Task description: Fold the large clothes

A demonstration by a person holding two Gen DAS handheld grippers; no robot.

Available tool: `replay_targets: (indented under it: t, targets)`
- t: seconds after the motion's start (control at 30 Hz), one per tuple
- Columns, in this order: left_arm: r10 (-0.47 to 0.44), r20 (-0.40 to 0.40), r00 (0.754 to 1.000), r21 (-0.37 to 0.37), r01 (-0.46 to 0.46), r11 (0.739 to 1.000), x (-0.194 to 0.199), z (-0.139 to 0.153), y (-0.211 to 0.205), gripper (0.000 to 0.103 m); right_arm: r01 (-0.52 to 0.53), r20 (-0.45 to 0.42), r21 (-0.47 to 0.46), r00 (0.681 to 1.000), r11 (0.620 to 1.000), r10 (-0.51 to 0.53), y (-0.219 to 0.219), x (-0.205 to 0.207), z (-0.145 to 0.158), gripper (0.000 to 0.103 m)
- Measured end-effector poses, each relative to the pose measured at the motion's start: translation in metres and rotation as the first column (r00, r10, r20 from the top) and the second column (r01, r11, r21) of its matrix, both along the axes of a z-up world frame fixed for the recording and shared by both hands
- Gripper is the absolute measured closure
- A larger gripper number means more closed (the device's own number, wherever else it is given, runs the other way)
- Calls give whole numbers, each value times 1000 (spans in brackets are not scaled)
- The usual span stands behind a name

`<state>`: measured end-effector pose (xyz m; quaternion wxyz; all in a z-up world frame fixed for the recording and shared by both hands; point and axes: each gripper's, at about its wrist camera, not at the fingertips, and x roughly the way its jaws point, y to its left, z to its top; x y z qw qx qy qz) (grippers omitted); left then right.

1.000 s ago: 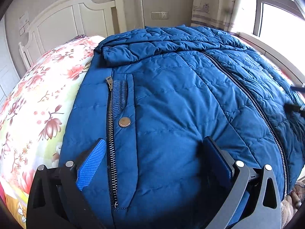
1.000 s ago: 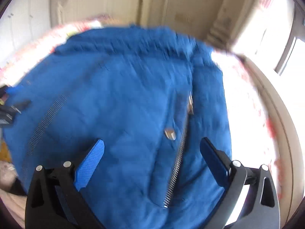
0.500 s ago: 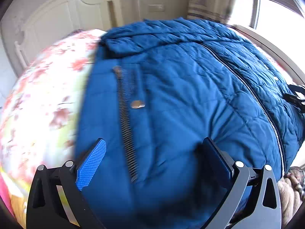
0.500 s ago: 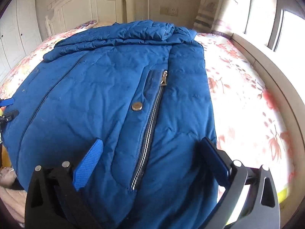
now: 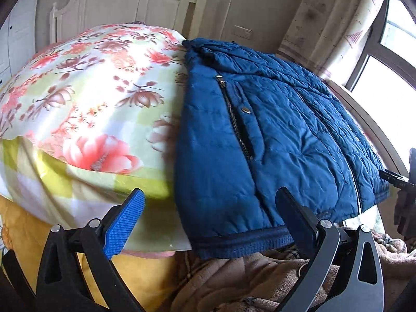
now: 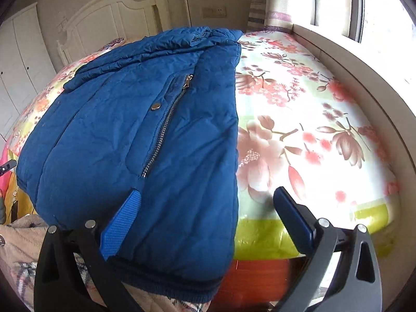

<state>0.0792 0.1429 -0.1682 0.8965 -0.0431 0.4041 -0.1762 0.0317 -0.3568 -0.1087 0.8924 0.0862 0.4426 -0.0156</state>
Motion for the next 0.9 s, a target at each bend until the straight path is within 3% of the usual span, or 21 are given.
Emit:
replay_targets:
  t: [0.17, 0.2, 0.27, 0.43, 0.57, 0.67, 0.7, 0.73, 0.77, 0.8, 0.83, 0.9]
  targets:
    - [6, 16, 1000, 96, -7, 995, -1, -12, -25, 7, -57, 7, -2, 998, 998, 57, 15, -10, 0, 4]
    - [-5, 22, 1000, 102, 3, 995, -3, -11, -26, 16, -74, 13, -7, 997, 997, 75, 20, -11, 1, 7]
    - [-17, 41, 999, 109, 13, 994, -7, -5, -28, 34, -102, 30, -25, 994, 994, 102, 30, -11, 3, 23]
    - [-18, 47, 999, 128, 12, 992, -8, 0, -25, 40, -103, 26, -29, 994, 994, 104, 28, -10, 4, 31]
    - [-16, 49, 999, 130, 9, 992, -7, -2, -25, 38, -110, 38, -36, 993, 993, 111, 28, -13, 3, 29]
    - [-3, 54, 999, 175, -7, 985, -3, -5, -33, 21, -111, 35, -84, 993, 990, 115, 37, -12, 0, 26]
    - [-4, 64, 998, 188, -8, 982, -2, -6, -36, 19, -109, 40, -84, 993, 990, 113, 36, -12, 0, 26]
    - [-7, 71, 997, 193, -7, 981, -1, -6, -37, 19, -121, 56, -76, 991, 990, 125, 37, -14, 1, 39]
    - [-11, 72, 997, 179, -2, 984, 0, -5, -37, 27, -132, 69, -74, 988, 989, 137, 38, -16, 3, 56]
    - [-24, 71, 997, 162, 12, 987, -1, -3, -37, 44, -142, 79, -84, 986, 986, 149, 40, -18, 4, 59]
    - [-45, 73, 996, 151, 34, 988, -2, 0, -39, 52, -151, 88, -94, 983, 984, 159, 43, -20, 5, 67]
    - [-55, 109, 992, 198, 33, 980, -10, 7, -44, 87, -165, 107, -120, 978, 979, 178, 48, -25, 9, 75]
